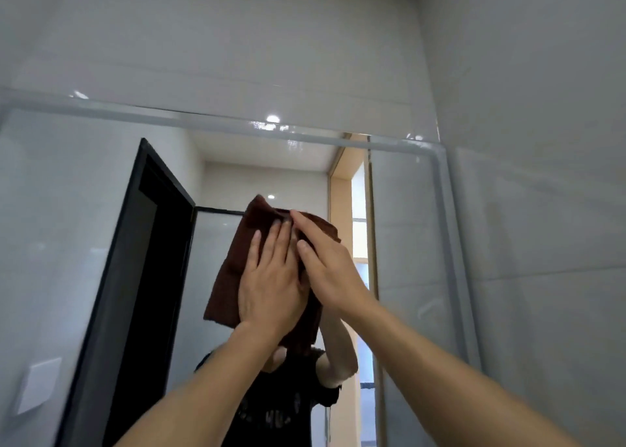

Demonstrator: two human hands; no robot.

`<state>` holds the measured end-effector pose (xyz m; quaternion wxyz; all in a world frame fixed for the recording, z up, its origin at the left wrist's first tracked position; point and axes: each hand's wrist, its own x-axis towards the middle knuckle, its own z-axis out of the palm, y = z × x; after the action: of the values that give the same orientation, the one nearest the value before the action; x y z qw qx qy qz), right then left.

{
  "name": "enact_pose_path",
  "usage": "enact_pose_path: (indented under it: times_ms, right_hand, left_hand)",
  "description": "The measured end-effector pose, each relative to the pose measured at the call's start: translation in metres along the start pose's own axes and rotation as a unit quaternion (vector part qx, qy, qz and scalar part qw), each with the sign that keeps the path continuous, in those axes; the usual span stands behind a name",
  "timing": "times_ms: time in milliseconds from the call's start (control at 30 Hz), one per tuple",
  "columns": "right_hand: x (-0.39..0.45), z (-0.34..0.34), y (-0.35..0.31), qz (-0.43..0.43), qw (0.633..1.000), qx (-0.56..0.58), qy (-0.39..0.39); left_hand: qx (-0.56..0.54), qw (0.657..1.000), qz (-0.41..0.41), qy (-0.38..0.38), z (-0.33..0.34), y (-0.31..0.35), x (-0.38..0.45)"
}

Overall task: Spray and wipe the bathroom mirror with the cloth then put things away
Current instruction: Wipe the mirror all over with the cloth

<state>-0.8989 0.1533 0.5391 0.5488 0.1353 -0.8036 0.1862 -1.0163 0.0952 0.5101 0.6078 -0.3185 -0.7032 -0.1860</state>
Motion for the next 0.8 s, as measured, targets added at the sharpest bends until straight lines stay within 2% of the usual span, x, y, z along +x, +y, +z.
enact_pose_path:
  times_ms: [133, 300, 400, 467, 633, 733, 800]
  right_hand:
    - [0.008, -0.032, 0.002, -0.008, 0.997, -0.067, 0.045]
    - [0.021, -0.073, 0.002, -0.031, 0.98, -0.184, 0.064]
    - [0.02, -0.09, 0.012, -0.014, 0.97, -0.228, 0.088]
    - [0.017, -0.097, 0.018, 0.008, 0.967, -0.224, 0.124]
    - [0.012, -0.103, 0.027, 0.045, 0.957, -0.214, 0.191]
    - [0.021, -0.1, 0.026, 0.052, 0.955, -0.208, 0.206]
    - [0.029, -0.099, 0.023, 0.055, 0.954, -0.21, 0.208]
  left_hand:
    - [0.025, 1.0, 0.003, 0.008, -0.012, 0.007, 0.082]
    - [0.009, 0.997, -0.075, 0.033, -0.027, 0.015, 0.175]
    - [-0.001, 0.995, -0.089, 0.042, -0.023, 0.037, 0.207]
    - [-0.001, 0.998, -0.041, 0.041, -0.021, 0.06, 0.212]
    - [0.035, 0.983, 0.18, 0.002, -0.011, 0.098, 0.182]
    - [0.032, 0.978, 0.205, 0.015, -0.012, 0.076, 0.179]
    - [0.032, 0.984, 0.173, 0.043, -0.012, 0.058, 0.186]
